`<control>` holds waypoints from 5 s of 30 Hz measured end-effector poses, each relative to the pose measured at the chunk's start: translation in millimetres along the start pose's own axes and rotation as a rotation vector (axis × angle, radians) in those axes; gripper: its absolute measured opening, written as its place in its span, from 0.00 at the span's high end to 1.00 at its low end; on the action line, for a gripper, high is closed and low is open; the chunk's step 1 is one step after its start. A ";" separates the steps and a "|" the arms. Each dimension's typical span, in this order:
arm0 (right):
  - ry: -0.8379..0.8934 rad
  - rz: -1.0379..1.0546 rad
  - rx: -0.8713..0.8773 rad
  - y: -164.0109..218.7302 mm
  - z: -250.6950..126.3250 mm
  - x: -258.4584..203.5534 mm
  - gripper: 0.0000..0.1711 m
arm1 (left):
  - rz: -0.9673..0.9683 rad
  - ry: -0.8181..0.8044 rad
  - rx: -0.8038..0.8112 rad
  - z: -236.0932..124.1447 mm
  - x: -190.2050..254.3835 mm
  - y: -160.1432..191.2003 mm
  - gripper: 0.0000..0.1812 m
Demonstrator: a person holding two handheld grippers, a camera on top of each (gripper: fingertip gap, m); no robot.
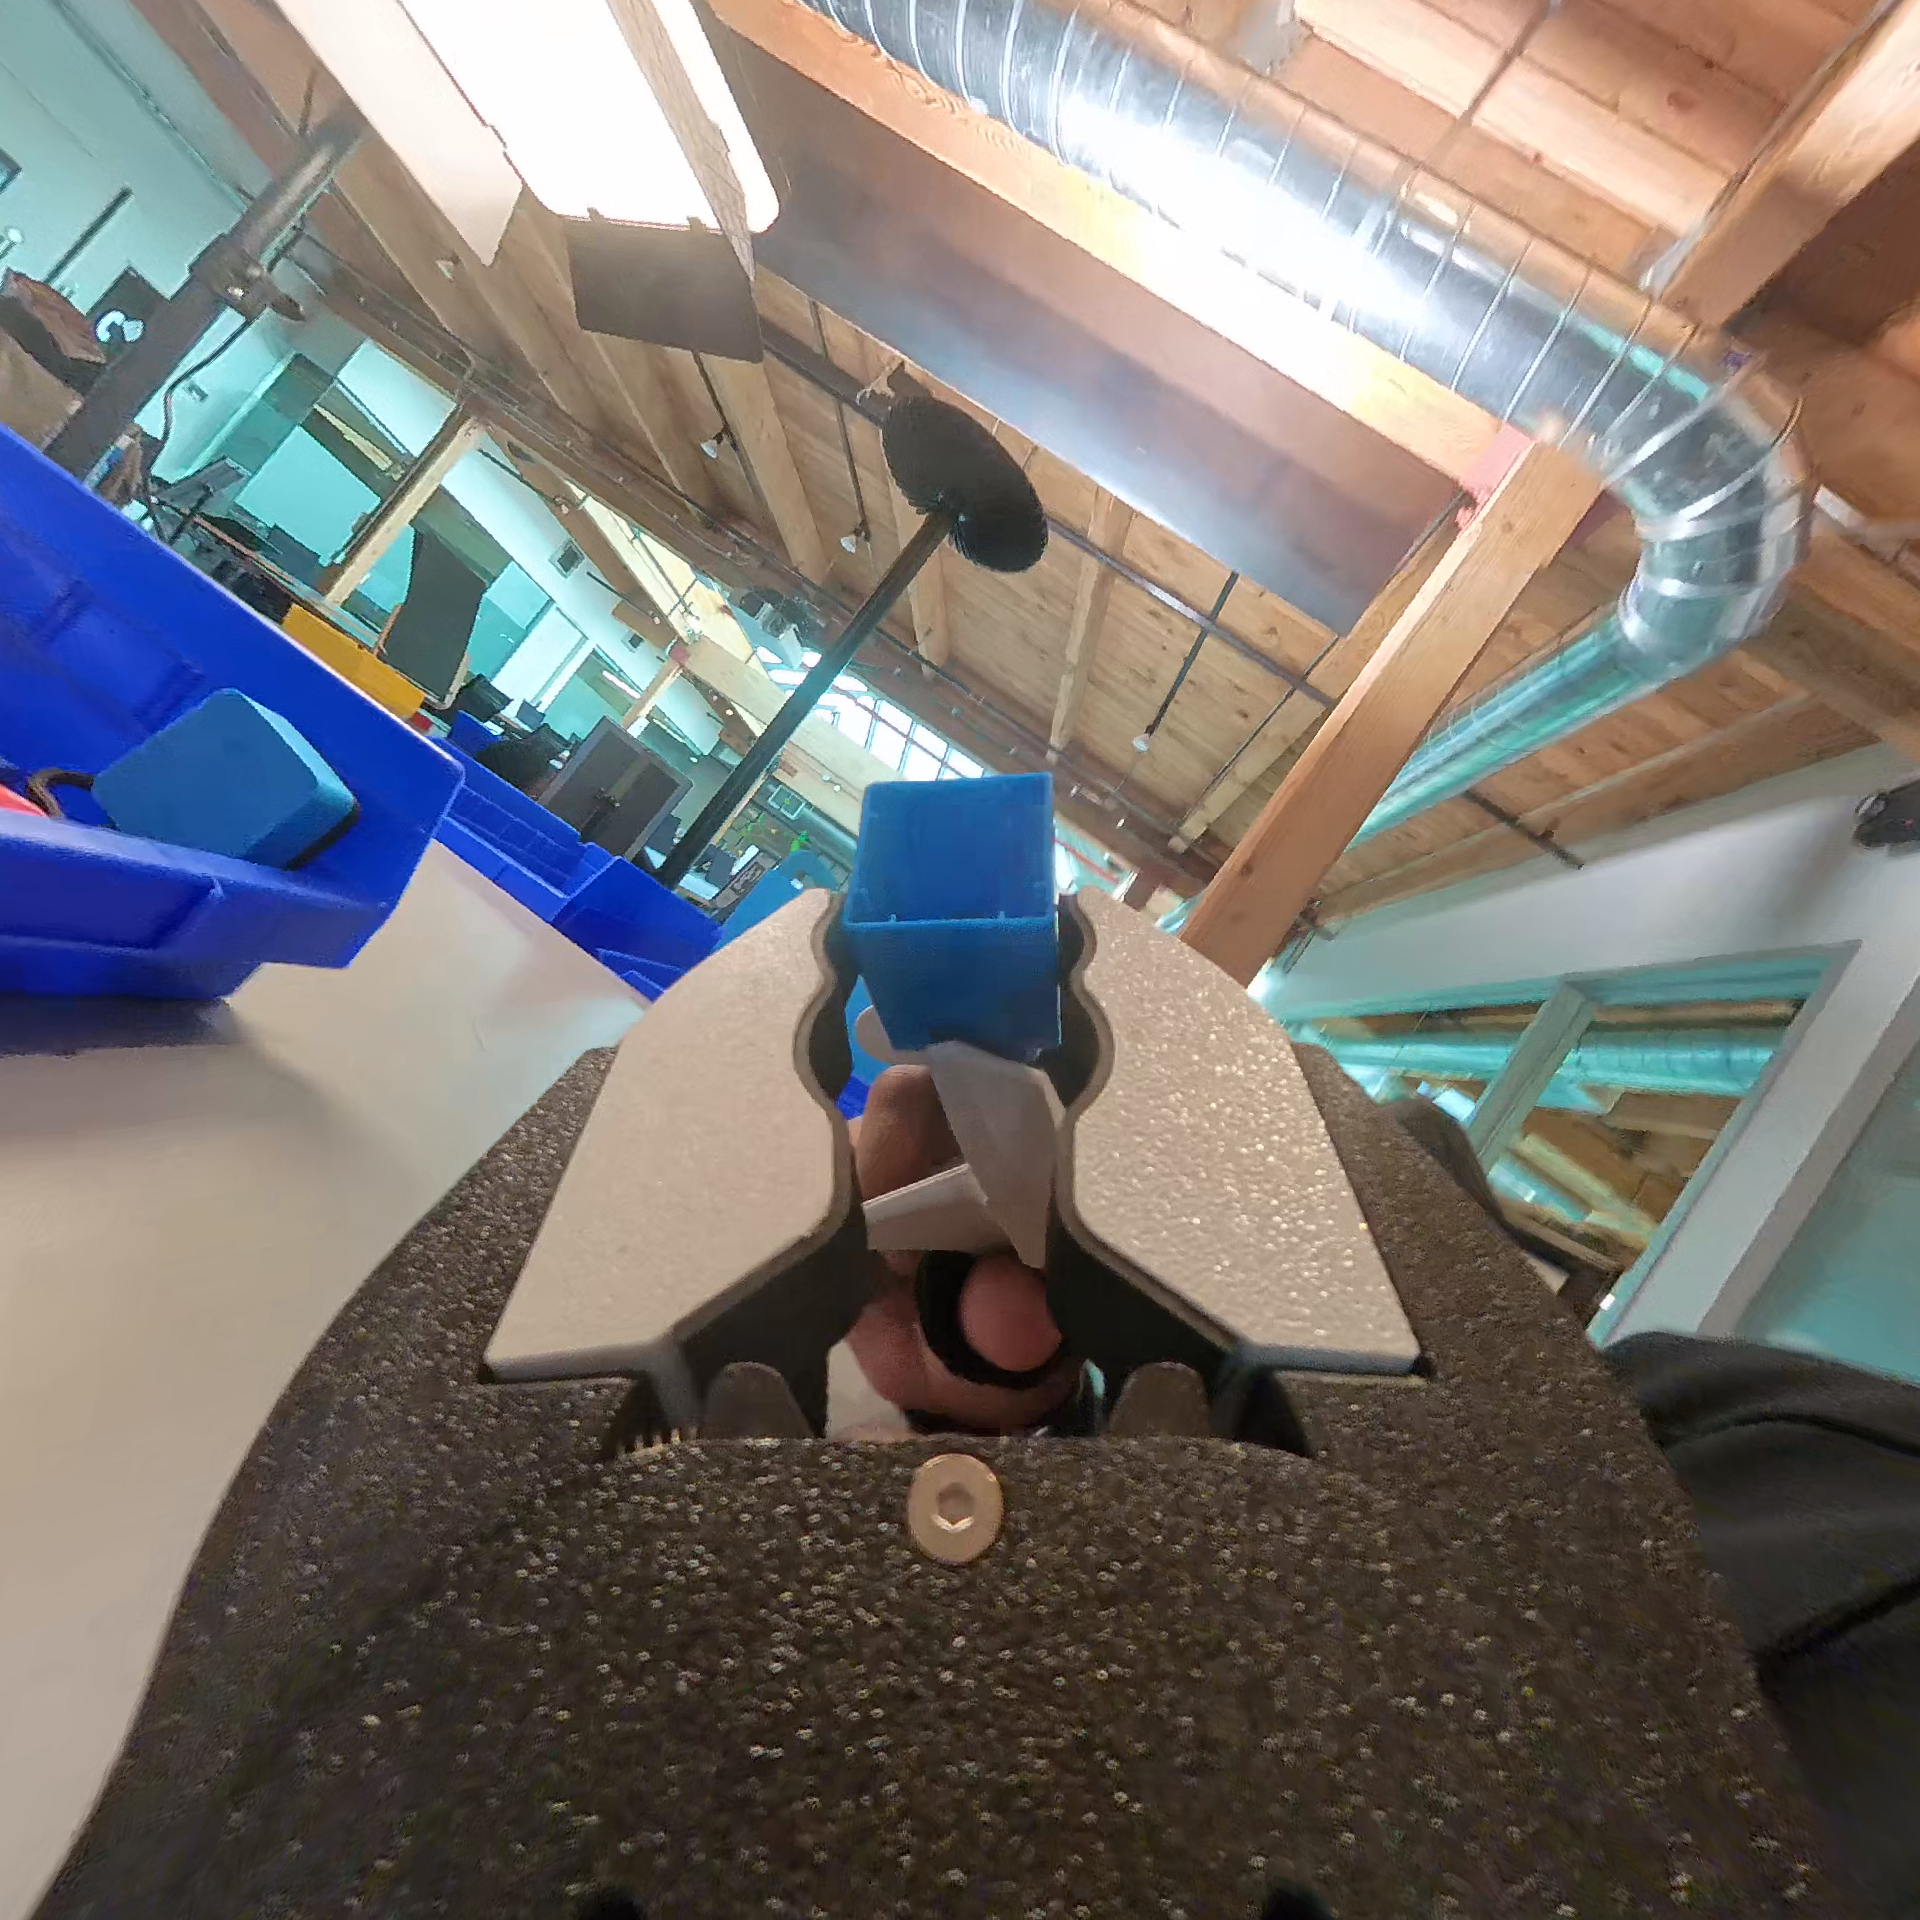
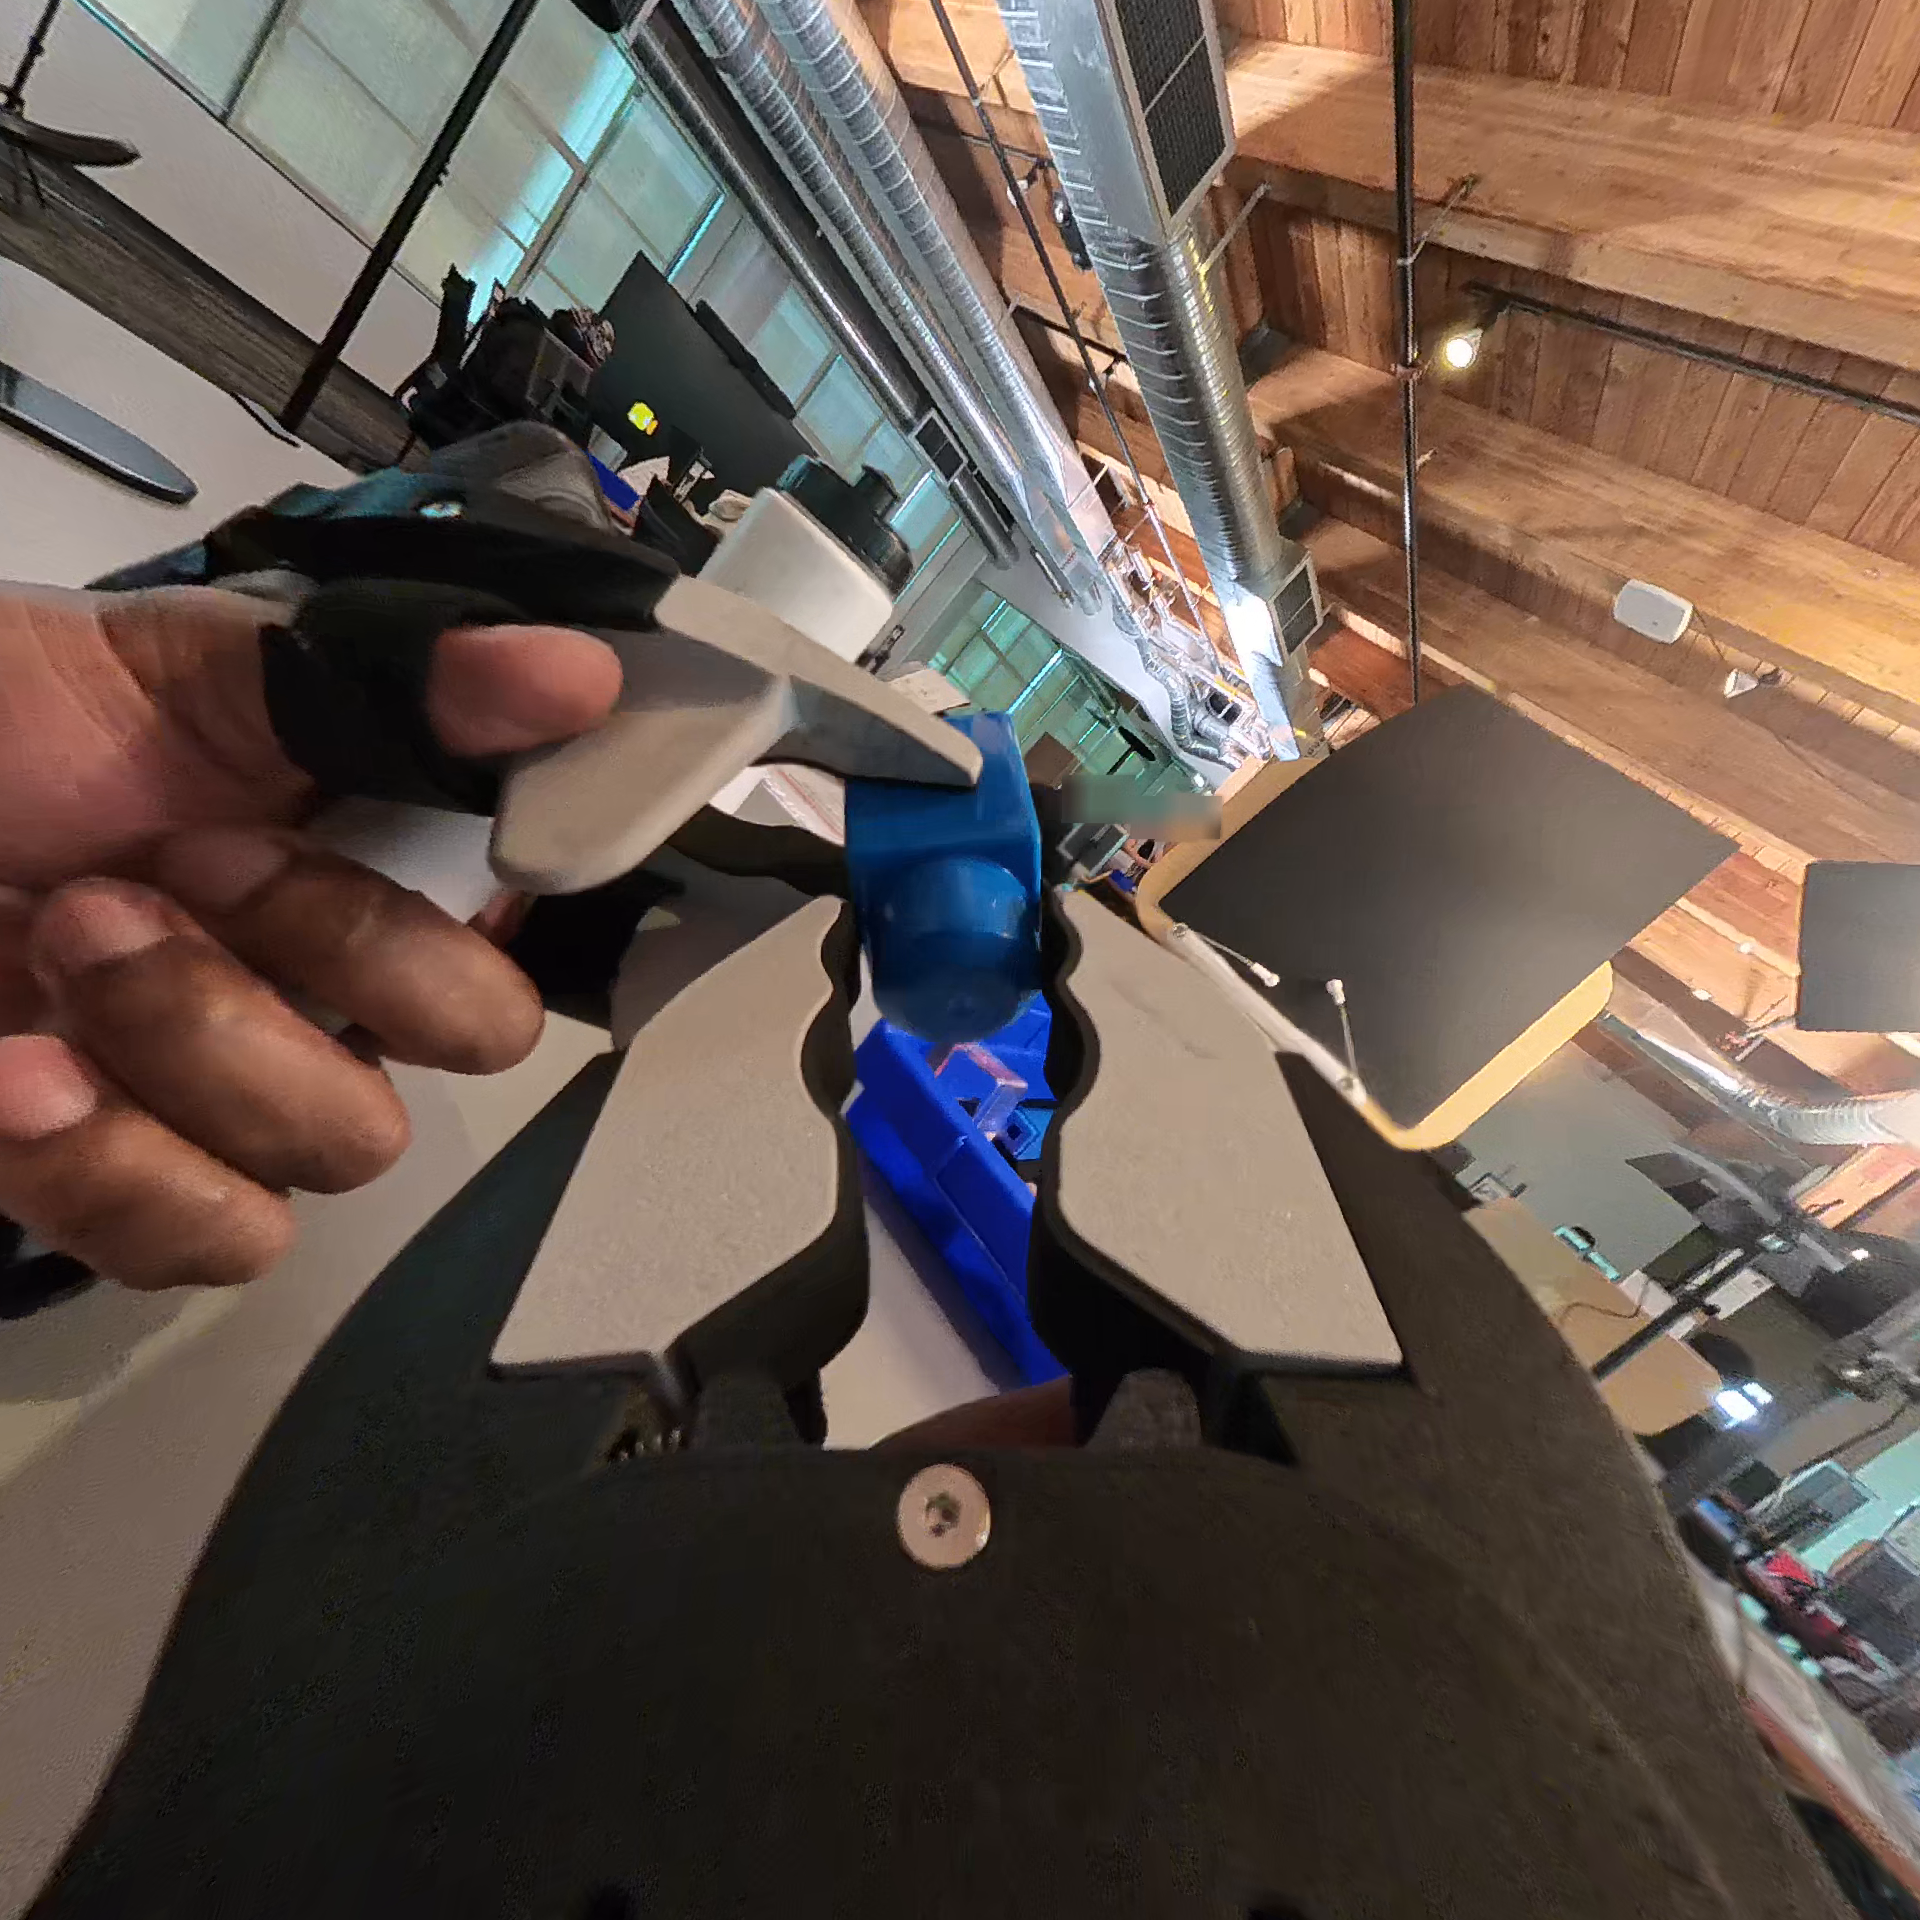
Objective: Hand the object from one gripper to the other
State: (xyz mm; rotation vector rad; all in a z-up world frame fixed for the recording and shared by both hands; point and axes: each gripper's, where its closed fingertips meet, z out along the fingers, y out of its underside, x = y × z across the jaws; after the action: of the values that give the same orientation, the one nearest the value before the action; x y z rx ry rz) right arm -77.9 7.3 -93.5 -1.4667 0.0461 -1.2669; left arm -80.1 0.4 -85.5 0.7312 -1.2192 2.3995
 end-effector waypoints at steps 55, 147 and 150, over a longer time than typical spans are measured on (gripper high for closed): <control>0.080 -0.144 -0.262 37.1 8.6 5.6 0.79 | 0.886 -0.492 -0.387 -15.4 -31.4 -6.6 0.61; 0.100 0.055 -0.072 8.4 -0.7 11.7 0.71 | 0.340 -0.111 0.042 -15.0 11.8 -37.1 0.80; 0.029 0.230 -0.050 5.6 4.1 1.2 0.68 | -0.007 0.016 0.240 -22.5 7.0 -50.1 0.80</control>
State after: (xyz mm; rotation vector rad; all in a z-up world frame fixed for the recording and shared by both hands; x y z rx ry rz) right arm -71.3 7.3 -95.9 -1.4408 0.2601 -1.1057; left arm -66.1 47.8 -60.5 0.7811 -0.9297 2.5687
